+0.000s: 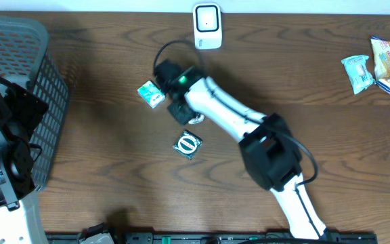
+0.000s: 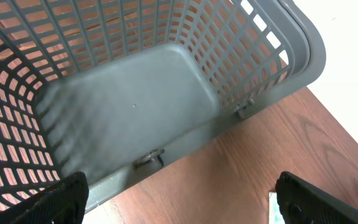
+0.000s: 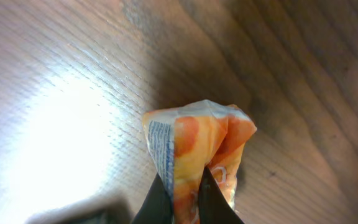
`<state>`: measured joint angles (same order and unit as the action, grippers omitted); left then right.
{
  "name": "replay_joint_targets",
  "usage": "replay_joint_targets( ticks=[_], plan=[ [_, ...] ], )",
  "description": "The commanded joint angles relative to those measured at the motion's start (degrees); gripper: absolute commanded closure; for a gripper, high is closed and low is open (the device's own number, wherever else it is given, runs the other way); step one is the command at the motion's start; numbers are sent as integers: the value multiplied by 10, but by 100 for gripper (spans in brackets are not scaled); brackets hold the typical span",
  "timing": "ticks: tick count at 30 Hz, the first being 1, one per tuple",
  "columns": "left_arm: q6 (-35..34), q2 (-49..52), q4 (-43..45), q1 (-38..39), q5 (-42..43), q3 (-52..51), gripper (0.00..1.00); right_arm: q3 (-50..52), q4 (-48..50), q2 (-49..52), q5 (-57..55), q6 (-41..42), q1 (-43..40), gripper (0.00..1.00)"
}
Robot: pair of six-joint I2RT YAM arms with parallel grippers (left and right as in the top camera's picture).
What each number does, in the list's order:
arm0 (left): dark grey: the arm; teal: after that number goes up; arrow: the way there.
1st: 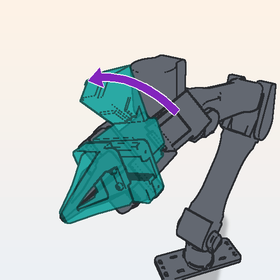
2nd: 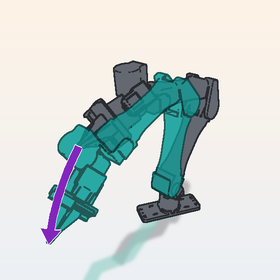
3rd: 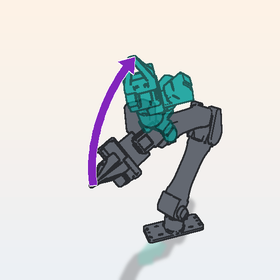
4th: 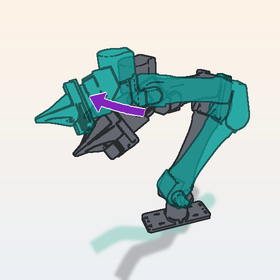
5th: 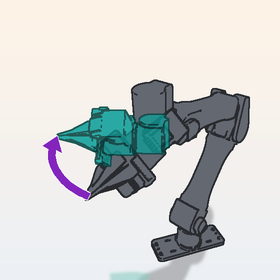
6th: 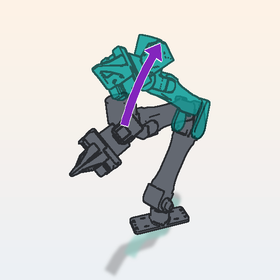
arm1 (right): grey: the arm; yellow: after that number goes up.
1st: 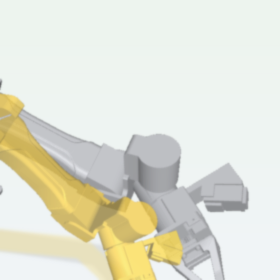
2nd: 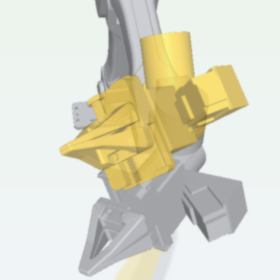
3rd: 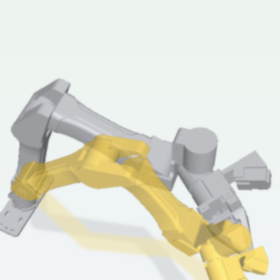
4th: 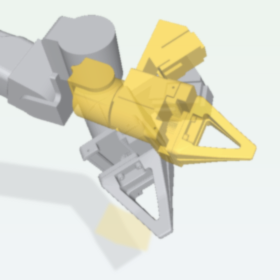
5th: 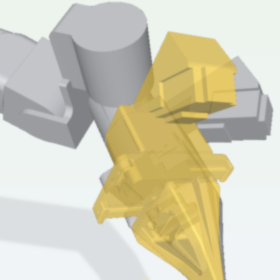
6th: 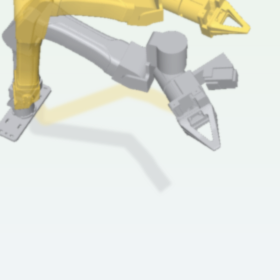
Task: Scan the item barcode
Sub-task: 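Lift the orange pack and raise it toward the scanner face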
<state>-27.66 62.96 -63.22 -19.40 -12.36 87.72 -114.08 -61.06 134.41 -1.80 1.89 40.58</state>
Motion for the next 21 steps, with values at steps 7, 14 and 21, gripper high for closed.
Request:
replay_joint_targets(
  ticks=[7,14,21],
  plan=[
    [-5,0,-2,-2,-3,1,5,-5,-34,2,566,-82,-163,99],
    [-5,0,-2,-2,-3,1,5,123,3,3,624,-92,-242,99],
    [-5,0,-2,-2,-3,1,5,185,45,3,561,-62,-322,85]
  ],
)
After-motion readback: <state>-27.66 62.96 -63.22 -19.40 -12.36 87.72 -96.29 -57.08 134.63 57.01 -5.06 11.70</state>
